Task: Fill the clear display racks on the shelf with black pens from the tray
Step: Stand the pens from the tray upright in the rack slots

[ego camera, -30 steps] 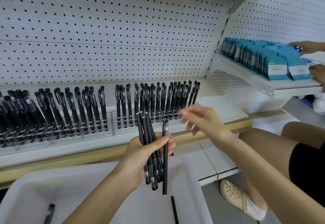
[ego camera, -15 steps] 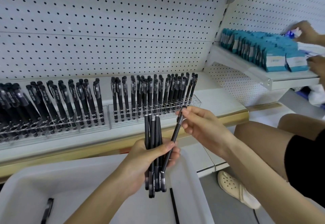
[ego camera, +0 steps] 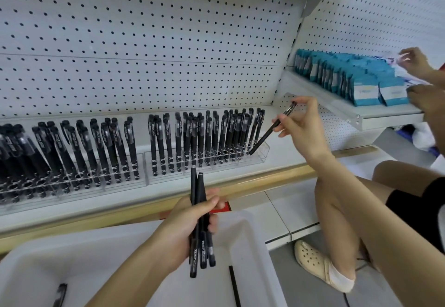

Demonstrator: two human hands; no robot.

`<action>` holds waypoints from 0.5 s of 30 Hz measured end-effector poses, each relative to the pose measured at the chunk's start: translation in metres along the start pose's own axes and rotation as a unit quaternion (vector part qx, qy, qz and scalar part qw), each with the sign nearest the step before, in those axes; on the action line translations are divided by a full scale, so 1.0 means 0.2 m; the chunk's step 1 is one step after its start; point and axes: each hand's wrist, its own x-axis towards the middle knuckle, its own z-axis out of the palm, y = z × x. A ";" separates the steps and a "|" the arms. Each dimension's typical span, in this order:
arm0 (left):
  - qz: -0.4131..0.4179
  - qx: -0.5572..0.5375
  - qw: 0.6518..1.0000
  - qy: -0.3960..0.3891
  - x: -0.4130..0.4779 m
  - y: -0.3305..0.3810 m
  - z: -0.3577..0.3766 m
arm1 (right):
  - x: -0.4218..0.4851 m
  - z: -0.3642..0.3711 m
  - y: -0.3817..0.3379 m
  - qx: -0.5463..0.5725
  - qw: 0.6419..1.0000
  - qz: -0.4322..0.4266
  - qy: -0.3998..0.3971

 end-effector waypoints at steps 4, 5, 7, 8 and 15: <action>-0.025 -0.067 0.997 -0.020 0.03 -0.01 0.01 | 0.09 0.06 0.06 -0.095 0.993 -0.069 -0.027; -0.025 -0.072 0.997 -0.026 0.03 0.00 0.01 | 0.09 0.08 0.08 -0.108 0.990 -0.079 -0.032; -0.017 -0.080 0.996 -0.034 0.02 0.01 0.01 | 0.10 0.12 0.10 -0.113 0.989 -0.090 -0.027; -0.011 -0.083 0.996 -0.037 0.02 0.02 0.01 | 0.10 0.13 0.11 -0.112 0.989 -0.091 -0.022; 0.030 -0.041 0.996 -0.075 -0.05 0.04 -0.03 | 0.09 0.18 0.15 -0.161 0.982 -0.073 -0.068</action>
